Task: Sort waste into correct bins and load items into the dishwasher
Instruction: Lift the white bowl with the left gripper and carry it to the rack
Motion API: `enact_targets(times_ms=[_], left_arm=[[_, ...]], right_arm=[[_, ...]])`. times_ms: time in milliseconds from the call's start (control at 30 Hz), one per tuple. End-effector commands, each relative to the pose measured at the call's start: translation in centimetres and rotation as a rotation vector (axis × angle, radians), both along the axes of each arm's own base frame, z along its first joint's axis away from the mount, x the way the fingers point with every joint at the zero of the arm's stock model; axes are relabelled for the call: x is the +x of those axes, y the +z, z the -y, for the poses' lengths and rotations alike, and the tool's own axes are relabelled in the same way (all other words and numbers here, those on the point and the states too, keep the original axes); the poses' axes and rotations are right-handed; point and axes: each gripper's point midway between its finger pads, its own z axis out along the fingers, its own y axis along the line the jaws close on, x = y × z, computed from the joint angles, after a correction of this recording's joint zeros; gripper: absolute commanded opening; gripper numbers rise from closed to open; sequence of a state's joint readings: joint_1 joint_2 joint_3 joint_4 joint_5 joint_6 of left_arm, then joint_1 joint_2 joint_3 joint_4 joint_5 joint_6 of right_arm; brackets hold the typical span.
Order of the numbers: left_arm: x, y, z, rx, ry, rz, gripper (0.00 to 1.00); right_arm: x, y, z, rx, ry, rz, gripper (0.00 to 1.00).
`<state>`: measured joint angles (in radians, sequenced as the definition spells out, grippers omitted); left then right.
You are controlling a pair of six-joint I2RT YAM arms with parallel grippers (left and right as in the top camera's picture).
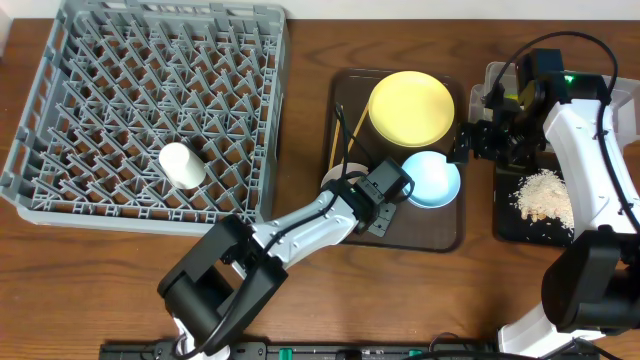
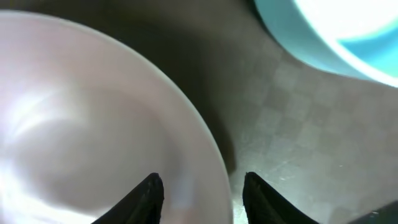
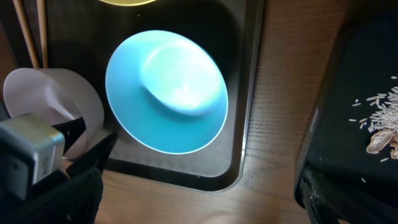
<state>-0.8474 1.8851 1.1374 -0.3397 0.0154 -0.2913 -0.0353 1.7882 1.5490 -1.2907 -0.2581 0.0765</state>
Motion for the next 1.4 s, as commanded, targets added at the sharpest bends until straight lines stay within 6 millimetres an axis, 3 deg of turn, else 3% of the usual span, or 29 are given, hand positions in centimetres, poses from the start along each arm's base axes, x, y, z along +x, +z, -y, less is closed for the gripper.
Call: enact_targets(times_ms=[0, 133, 467, 567, 633, 767, 1033, 1200, 1367], left_arm=[[0.5, 1.9, 0.3, -0.027, 0.005, 0.039, 0.45], [0.4, 1.9, 0.2, -0.023, 0.005, 0.034, 0.42], [0.0, 1.6, -0.2, -0.007, 0.005, 0.019, 0.19], [-0.1, 2.0, 0.0, -0.021, -0.001, 0.014, 0.06], [-0.1, 2.8, 0.0, -0.033, -0.001, 0.024, 0.06], [-0.1, 5.4, 0.0, -0.071, -0.001, 0.059, 0.06], [0.8, 13.5, -0.9, -0.278, -0.001, 0.081, 0.06], [4.6, 19.0, -4.6, -0.409, 0.052, 0.093, 0.06], [8.8, 22.6, -9.6, -0.551, 0.111, 0.131, 0.06]], right_arm=[[-0.1, 0.8, 0.0, 0.008, -0.015, 0.019, 0.99], [-0.1, 0.8, 0.0, 0.008, -0.015, 0.018, 0.99], [-0.1, 0.8, 0.0, 0.008, -0.015, 0.018, 0.99], [-0.1, 0.8, 0.0, 0.008, -0.015, 0.018, 0.99], [-0.1, 0.8, 0.0, 0.008, -0.015, 0.018, 0.99], [-0.1, 0.8, 0.0, 0.008, -0.015, 0.018, 0.99], [-0.1, 0.8, 0.0, 0.008, -0.015, 0.017, 0.99], [-0.2, 0.8, 0.0, 0.008, -0.015, 0.014, 0.99], [-0.2, 0.8, 0.0, 0.008, -0.015, 0.014, 0.99]])
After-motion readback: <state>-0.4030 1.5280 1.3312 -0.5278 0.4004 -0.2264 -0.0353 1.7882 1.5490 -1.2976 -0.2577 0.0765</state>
